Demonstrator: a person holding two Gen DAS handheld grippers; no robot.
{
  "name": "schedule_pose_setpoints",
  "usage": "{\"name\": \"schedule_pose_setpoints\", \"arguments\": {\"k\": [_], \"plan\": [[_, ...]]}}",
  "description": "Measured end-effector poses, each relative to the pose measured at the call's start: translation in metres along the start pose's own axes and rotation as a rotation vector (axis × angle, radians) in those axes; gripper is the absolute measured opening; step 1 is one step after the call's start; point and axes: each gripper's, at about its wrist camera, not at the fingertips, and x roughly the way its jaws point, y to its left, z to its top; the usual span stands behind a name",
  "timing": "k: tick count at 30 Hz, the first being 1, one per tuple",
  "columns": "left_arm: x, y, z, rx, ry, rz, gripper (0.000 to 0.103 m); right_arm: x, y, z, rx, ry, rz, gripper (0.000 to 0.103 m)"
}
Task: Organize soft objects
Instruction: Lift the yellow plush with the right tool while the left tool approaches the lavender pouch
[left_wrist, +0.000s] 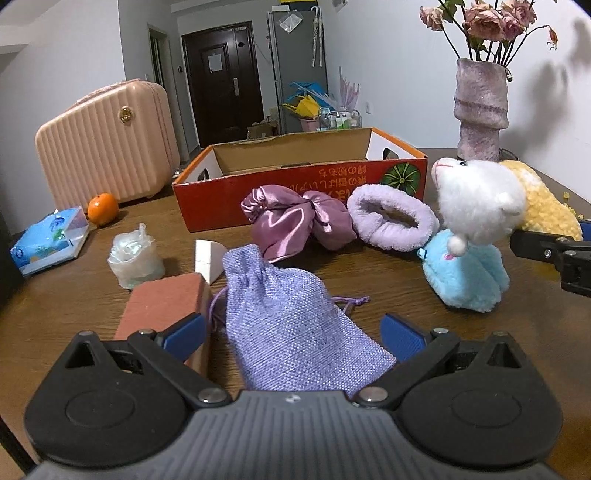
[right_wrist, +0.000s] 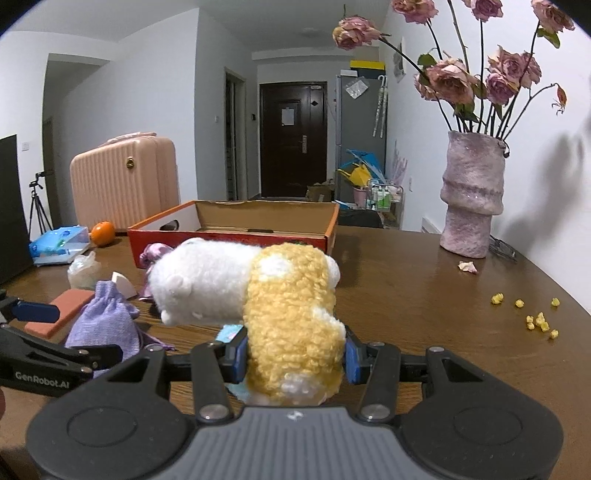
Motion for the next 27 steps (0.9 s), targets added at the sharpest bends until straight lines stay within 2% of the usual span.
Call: {"name": "schedule_pose_setpoints", "arguments": {"k": [11,18,20,21,27], "plan": [[0.02,0.005,0.0,-0.007,0.011,0.01,0.103,0.01,-0.001,-0.004,0.018,0.027,-0.032,0.048],[0.033,0.011,-0.003,-0.021,0.058,-0.018,0.08,0.016,-0.001,-0.006,0.017,0.043,-0.038,0.048],[0.034,0.011,-0.004,-0.022,0.064,-0.029,0.077,0.015,0.0,-0.006,0.017,0.041,-0.039,0.048],[0.034,0.012,-0.004,-0.024,0.067,-0.035,0.071,0.015,0.0,-0.007,0.016,0.041,-0.041,0.048],[0.034,0.012,-0.005,-0.033,0.073,-0.061,0.053,0.015,0.0,-0.006,0.015,0.031,-0.042,0.048]]}}
